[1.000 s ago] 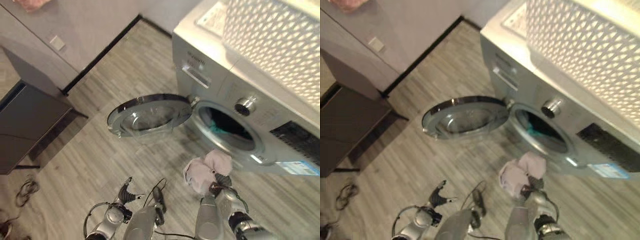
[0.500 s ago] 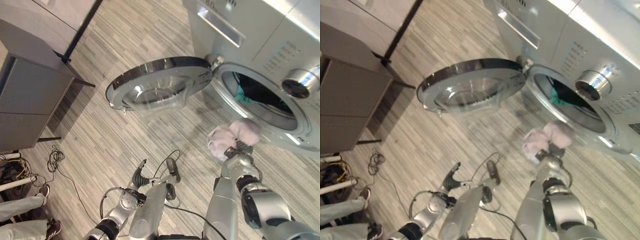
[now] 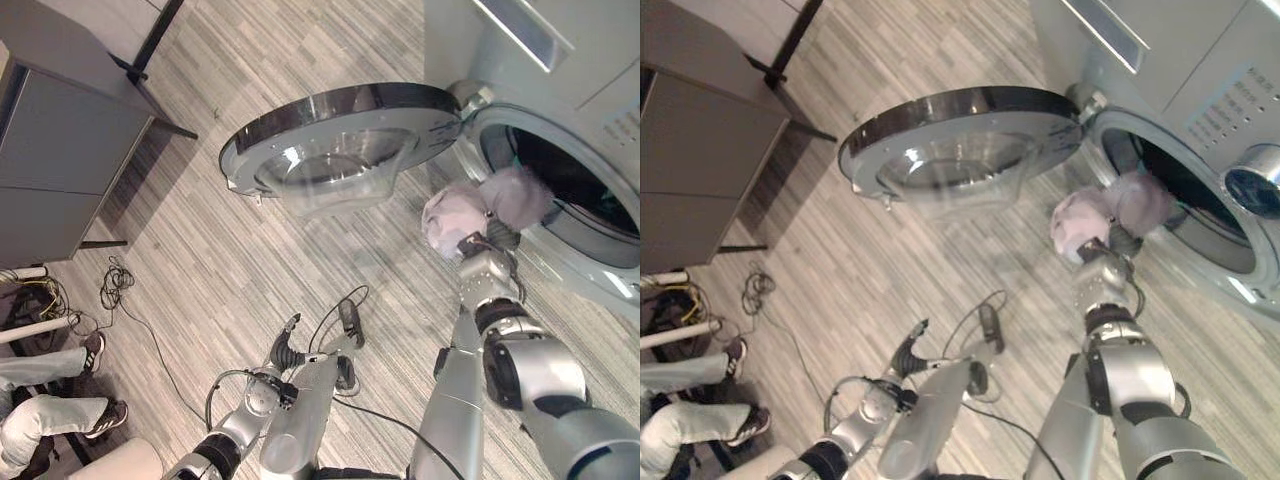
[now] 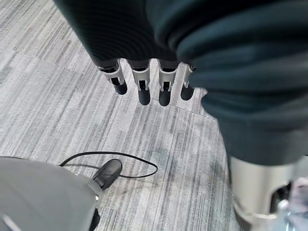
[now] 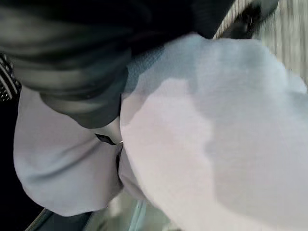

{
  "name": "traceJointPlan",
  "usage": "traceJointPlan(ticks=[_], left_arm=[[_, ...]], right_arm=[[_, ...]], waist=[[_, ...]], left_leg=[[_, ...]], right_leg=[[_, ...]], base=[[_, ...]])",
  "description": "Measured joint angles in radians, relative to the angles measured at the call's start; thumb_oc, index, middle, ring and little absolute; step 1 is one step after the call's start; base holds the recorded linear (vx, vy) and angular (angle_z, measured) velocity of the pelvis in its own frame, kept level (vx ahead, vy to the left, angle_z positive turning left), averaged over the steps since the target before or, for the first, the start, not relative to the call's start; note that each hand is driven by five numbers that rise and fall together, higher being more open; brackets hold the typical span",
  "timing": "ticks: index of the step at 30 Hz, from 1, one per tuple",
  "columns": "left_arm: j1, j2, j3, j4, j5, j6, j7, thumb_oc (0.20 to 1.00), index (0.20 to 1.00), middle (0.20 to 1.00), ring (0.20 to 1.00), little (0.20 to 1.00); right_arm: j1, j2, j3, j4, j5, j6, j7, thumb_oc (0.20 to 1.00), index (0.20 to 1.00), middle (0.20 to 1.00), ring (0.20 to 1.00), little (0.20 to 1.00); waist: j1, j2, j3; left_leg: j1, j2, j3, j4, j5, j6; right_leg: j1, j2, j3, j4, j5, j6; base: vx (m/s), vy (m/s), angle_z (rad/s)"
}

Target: Grab the laundry basket,head to the washer,open it,put in the laundry and shut it.

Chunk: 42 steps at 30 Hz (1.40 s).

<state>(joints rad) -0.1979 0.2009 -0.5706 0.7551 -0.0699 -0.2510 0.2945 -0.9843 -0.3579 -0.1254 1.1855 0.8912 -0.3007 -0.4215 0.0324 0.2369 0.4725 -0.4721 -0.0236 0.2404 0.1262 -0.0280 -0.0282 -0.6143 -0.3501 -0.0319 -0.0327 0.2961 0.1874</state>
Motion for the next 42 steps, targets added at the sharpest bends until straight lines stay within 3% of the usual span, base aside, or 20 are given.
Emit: traceJointPlan(ticks=[4, 6, 10, 16, 18, 19, 20, 21, 22, 23, 25, 27, 30, 38, 42], left_arm=[[0.0, 0.028, -0.003, -0.062, -0.003, 0.0, -0.013, 1.0, 1.0, 1.0, 1.0, 1.0], [-0.001, 0.05, -0.003, -0.081, -0.011, 0.0, -0.032, 1.0, 1.0, 1.0, 1.0, 1.0], [0.003, 0.097, 0.002, -0.075, -0.019, 0.003, -0.042, 1.0, 1.0, 1.0, 1.0, 1.0], [0.006, 0.118, 0.024, -0.172, -0.05, -0.006, -0.043, 1.0, 1.0, 1.0, 1.0, 1.0], [0.0, 0.113, 0.047, -0.197, -0.052, -0.008, -0.042, 1.0, 1.0, 1.0, 1.0, 1.0], [-0.001, 0.108, 0.057, -0.197, -0.072, -0.008, -0.042, 1.0, 1.0, 1.0, 1.0, 1.0], [-0.001, 0.108, 0.055, -0.192, -0.079, -0.007, -0.043, 1.0, 1.0, 1.0, 1.0, 1.0], [-0.001, 0.109, 0.053, -0.188, -0.08, -0.007, -0.043, 1.0, 1.0, 1.0, 1.0, 1.0], [-0.001, 0.118, 0.046, -0.19, -0.079, -0.009, -0.043, 1.0, 1.0, 1.0, 1.0, 1.0], [-0.003, 0.12, 0.046, -0.189, -0.08, -0.007, -0.044, 1.0, 1.0, 1.0, 1.0, 1.0], [-0.002, 0.119, 0.048, -0.197, -0.08, -0.007, -0.051, 1.0, 1.0, 1.0, 1.0, 1.0], [0.002, 0.124, 0.046, -0.194, -0.08, -0.004, -0.061, 1.0, 1.0, 1.0, 1.0, 1.0], [0.002, 0.122, 0.054, -0.191, -0.08, -0.001, -0.063, 1.0, 1.0, 1.0, 1.0, 1.0], [0.003, 0.1, 0.095, -0.177, -0.079, 0.001, -0.038, 1.0, 1.0, 1.0, 1.0, 1.0], [0.005, 0.091, 0.104, -0.16, -0.078, 0.002, -0.03, 1.0, 1.0, 1.0, 1.0, 1.0]], right_arm=[[-0.076, -0.108, -0.075, -0.003, 0.077, -0.045, -0.013, 0.2, 0.2, 0.2, 0.2, 0.2], [-0.118, -0.26, -0.108, -0.019, 0.117, -0.061, -0.046, 0.2, 0.2, 0.2, 0.2, 0.2], [-0.167, -0.418, -0.103, -0.034, 0.115, -0.095, -0.092, 0.2, 0.2, 0.2, 0.2, 0.2], [-0.326, -0.521, 0.048, 0.0, 0.096, -0.09, -0.111, 0.2, 0.2, 0.2, 0.2, 0.2], [-0.339, -0.522, 0.079, -0.13, 0.095, -0.09, -0.147, 0.2, 0.2, 0.2, 0.2, 0.2], [-0.323, -0.532, 0.102, -0.264, 0.081, -0.12, -0.145, 0.2, 0.2, 0.2, 0.2, 0.2], [-0.317, -0.547, 0.11, -0.309, 0.029, -0.13, -0.16, 0.884, 0.884, 0.884, 0.884, 0.884], [-0.306, -0.55, 0.116, -0.298, -0.001, -0.139, -0.172, 1.0, 1.0, 1.0, 1.0, 1.0], [-0.304, -0.571, 0.184, -0.207, -0.035, -0.133, -0.161, 1.0, 1.0, 1.0, 1.0, 1.0], [-0.34, -0.585, 0.323, -0.017, -0.066, -0.067, -0.11, 1.0, 1.0, 1.0, 1.0, 1.0], [-0.31, -0.568, 0.33, 0.014, -0.075, -0.034, -0.07, 1.0, 1.0, 1.0, 1.0, 1.0], [-0.192, -0.454, 0.148, -0.059, -0.081, -0.033, -0.044, 1.0, 1.0, 1.0, 1.0, 1.0], [-0.11, -0.366, 0.067, -0.141, -0.076, -0.038, -0.052, 1.0, 1.0, 1.0, 1.0, 1.0], [0.129, -0.112, 0.065, -0.449, -0.138, -0.097, -0.059, 1.0, 1.0, 1.0, 1.0, 1.0], [0.233, -0.026, 0.116, -0.551, -0.197, -0.111, -0.059, 1.0, 1.0, 1.0, 1.0, 1.0]], waist=[[0.035, 0.007, -0.005], [0.064, 0.032, -0.023], [0.069, 0.033, -0.024], [0.068, 0.058, -0.042], [0.064, 0.058, -0.043], [0.062, 0.059, -0.043], [0.061, 0.058, -0.042], [0.063, 0.056, -0.041], [0.063, 0.051, -0.037], [0.061, 0.039, -0.028], [0.057, 0.026, -0.019], [0.031, 0.008, -0.006], [0.008, 0.007, -0.006], [0.003, 0.006, -0.004], [-0.008, -0.004, 0.003]], left_leg=[[-0.011, -0.008, -0.022, -0.041, 0.034, -0.001], [-0.031, -0.017, -0.04, -0.067, 0.056, 0.003], [-0.043, -0.021, -0.04, -0.074, 0.059, 0.004], [-0.13, -0.033, -0.038, -0.067, 0.071, 0.008], [-0.163, -0.035, -0.038, -0.064, 0.076, 0.008], [-0.192, -0.035, -0.033, -0.059, 0.078, 0.005], [-0.207, -0.031, -0.033, -0.058, 0.08, 0.002], [-0.21, -0.022, -0.039, -0.055, 0.081, 0.001], [-0.211, -0.015, -0.043, -0.05, 0.08, 0.001], [-0.211, -0.006, -0.045, -0.038, 0.08, 0.0], [-0.211, -0.001, -0.046, -0.03, 0.08, -0.001], [-0.209, 0.006, -0.063, -0.028, 0.081, -0.005], [-0.207, 0.009, -0.065, -0.031, 0.086, -0.012], [-0.174, 0.027, -0.069, -0.04, 0.094, -0.024], [-0.153, 0.036, -0.07, -0.039, 0.092, -0.026]], right_leg=[[-0.025, -0.004, -0.014, 0.018, -0.008, -0.003], [-0.054, -0.016, -0.031, 0.042, -0.02, 0.003], [-0.09, -0.021, -0.026, 0.082, -0.037, 0.005], [-0.207, -0.032, -0.002, 0.139, -0.05, 0.009], [-0.244, -0.032, 0.003, 0.145, -0.052, 0.009], [-0.279, -0.03, 0.012, 0.152, -0.046, 0.004], [-0.294, -0.025, 0.014, 0.155, -0.041, -0.001], [-0.295, -0.019, 0.007, 0.166, -0.041, -0.004], [-0.293, -0.015, -0.004, 0.176, -0.047, -0.013], [-0.292, -0.008, -0.008, 0.193, -0.056, -0.02], [-0.292, -0.002, -0.008, 0.202, -0.061, -0.024], [-0.286, 0.007, -0.015, 0.207, -0.067, -0.029], [-0.282, 0.008, -0.019, 0.205, -0.067, -0.029], [-0.248, 0.028, -0.032, 0.203, -0.067, -0.048], [-0.225, 0.035, -0.036, 0.203, -0.071, -0.053]], base=[[0.02, -0.066, 0.16], [0.03, -0.058, 0.23], [0.03, -0.082, 0.03], [0.0, -0.048, 0.02], [-0.01, -0.063, 0.01], [-0.02, -0.078, -0.05], [-0.02, -0.09, -0.03], [-0.02, -0.065, 0.03], [-0.01, -0.045, 0.08], [-0.02, -0.034, 0.06], [-0.01, -0.004, -0.02], [0.0, 0.0, 0.0], [-0.01, 0.005, 0.01], [0.0, 0.001, 0.0], [-0.02, 0.014, -0.03]])
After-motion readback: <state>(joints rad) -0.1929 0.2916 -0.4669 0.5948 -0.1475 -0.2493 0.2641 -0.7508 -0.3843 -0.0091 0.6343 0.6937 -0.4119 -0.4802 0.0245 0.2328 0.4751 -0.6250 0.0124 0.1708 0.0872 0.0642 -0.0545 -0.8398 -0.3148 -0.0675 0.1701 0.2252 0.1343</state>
